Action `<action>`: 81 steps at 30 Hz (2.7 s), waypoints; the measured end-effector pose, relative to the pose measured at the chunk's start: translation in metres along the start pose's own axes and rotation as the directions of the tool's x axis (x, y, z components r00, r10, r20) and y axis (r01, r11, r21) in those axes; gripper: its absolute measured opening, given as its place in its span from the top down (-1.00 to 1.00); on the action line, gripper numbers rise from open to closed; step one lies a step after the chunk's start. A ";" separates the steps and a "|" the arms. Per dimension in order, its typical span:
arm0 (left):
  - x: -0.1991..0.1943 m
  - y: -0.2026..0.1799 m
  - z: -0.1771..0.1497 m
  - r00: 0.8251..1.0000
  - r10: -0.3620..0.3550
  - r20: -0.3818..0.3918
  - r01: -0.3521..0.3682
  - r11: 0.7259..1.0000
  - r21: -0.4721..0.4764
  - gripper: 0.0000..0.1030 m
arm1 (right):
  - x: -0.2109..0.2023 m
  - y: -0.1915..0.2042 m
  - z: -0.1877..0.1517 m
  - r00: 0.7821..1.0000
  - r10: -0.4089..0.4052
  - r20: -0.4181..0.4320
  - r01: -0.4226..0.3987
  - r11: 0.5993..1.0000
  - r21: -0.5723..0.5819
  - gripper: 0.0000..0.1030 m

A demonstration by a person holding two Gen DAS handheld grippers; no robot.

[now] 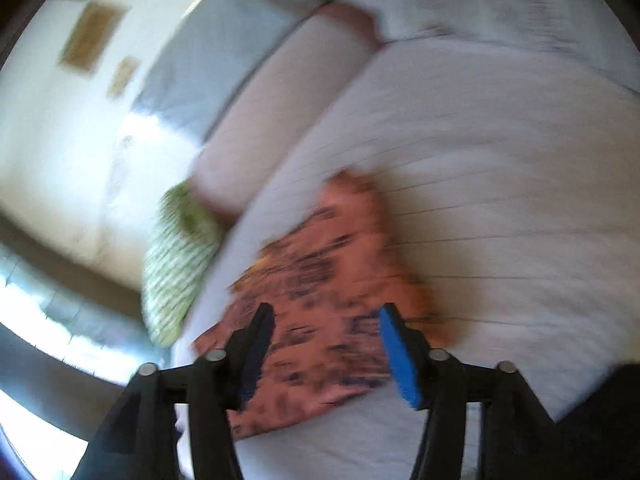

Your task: Fold small clothes

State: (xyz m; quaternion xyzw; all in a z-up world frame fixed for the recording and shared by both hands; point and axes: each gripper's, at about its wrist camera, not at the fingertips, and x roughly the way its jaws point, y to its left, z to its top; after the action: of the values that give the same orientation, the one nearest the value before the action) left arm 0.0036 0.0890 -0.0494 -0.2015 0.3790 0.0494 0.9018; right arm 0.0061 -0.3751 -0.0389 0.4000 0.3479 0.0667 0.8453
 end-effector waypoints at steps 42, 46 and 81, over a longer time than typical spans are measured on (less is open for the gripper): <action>0.095 -0.028 -0.007 0.988 0.121 -0.096 -0.093 0.962 0.258 -0.35 | 0.020 -0.084 0.047 0.965 -0.045 -0.257 0.070 0.994 0.089 -0.35; 0.098 -0.028 -0.007 0.989 0.108 -0.099 -0.080 0.964 0.255 -0.39 | 0.033 -0.118 -0.011 0.959 0.158 -0.237 -0.042 0.902 0.430 -0.35; 0.080 -0.017 0.003 0.994 0.051 -0.093 -0.032 0.980 0.195 -0.44 | 0.080 -0.061 0.039 0.966 0.034 -0.256 -0.025 0.999 0.036 -0.35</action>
State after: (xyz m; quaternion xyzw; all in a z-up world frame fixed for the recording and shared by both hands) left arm 0.0663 0.0697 -0.0988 -0.1075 0.4298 0.0214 0.8963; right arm 0.0810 -0.4093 -0.1083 0.4068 0.4495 0.1249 0.7854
